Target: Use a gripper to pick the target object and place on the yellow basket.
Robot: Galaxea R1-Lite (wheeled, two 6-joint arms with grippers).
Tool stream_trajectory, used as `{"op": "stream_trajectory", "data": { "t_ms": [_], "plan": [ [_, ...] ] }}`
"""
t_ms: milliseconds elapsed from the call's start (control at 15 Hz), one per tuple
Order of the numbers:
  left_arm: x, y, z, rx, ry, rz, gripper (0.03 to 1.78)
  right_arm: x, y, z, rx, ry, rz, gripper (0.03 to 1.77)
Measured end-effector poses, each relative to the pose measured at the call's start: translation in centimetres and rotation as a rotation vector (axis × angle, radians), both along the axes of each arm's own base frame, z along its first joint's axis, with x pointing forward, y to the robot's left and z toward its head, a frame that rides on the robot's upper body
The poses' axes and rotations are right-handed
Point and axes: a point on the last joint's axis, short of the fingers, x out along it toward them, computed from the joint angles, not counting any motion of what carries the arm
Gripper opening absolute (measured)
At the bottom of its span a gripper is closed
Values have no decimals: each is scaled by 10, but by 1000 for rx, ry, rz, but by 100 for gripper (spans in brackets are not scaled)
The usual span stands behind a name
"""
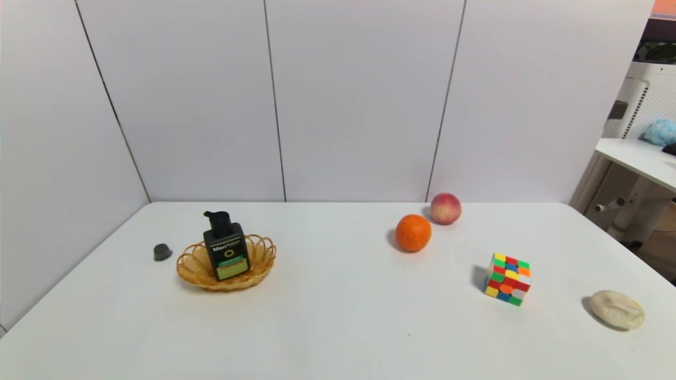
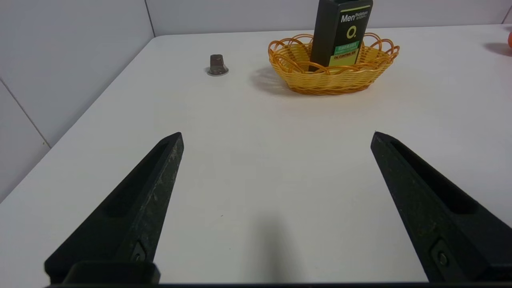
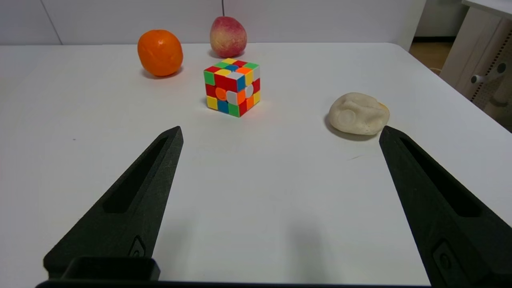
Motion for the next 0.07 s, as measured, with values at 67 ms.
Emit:
{"op": "stream_trajectory", "data": {
  "t_ms": [67],
  "plan": [
    [0, 0, 0, -1, 0, 0, 169, 0, 0, 0, 1, 0, 1, 169]
  ]
}}
